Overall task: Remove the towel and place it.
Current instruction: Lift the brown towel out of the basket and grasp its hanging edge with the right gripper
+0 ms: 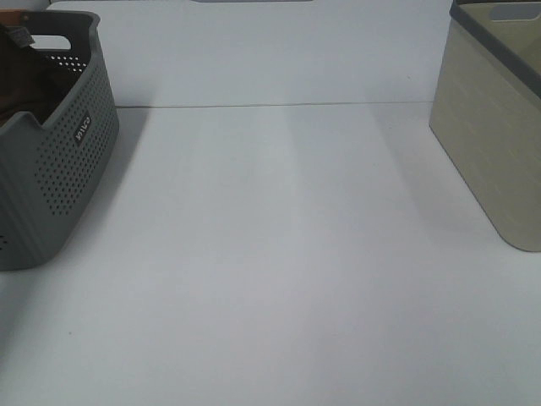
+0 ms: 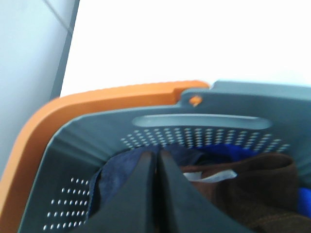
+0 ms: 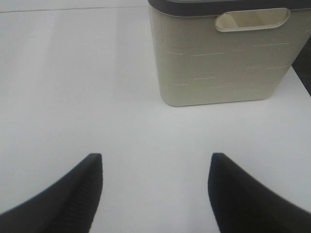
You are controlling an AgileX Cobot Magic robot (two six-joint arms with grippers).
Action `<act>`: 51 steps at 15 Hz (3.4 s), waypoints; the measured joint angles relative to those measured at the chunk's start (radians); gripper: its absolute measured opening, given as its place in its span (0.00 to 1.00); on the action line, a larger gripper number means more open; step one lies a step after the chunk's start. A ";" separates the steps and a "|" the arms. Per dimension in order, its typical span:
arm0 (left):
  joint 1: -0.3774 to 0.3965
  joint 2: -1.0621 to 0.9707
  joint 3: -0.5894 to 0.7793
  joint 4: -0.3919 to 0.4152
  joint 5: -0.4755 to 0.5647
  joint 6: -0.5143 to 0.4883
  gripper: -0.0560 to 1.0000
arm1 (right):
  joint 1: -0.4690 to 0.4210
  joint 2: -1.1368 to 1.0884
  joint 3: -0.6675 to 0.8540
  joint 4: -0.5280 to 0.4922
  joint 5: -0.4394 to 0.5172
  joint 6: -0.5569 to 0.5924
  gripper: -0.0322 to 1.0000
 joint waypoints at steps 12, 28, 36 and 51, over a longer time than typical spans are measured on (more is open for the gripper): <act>-0.358 -0.464 -0.001 -0.139 -0.098 0.240 0.05 | 0.000 0.000 0.000 0.000 0.000 0.000 0.62; -0.894 -0.483 -0.001 -0.170 0.137 0.283 0.05 | 0.000 0.688 -0.011 0.711 -0.167 -0.543 0.57; -0.895 -0.483 -0.001 -0.227 0.096 0.283 0.05 | 0.088 1.208 -0.014 1.644 -0.156 -1.675 0.57; -0.895 -0.448 -0.001 -0.252 -0.072 0.282 0.05 | 0.395 1.549 -0.210 1.769 -0.323 -1.878 0.75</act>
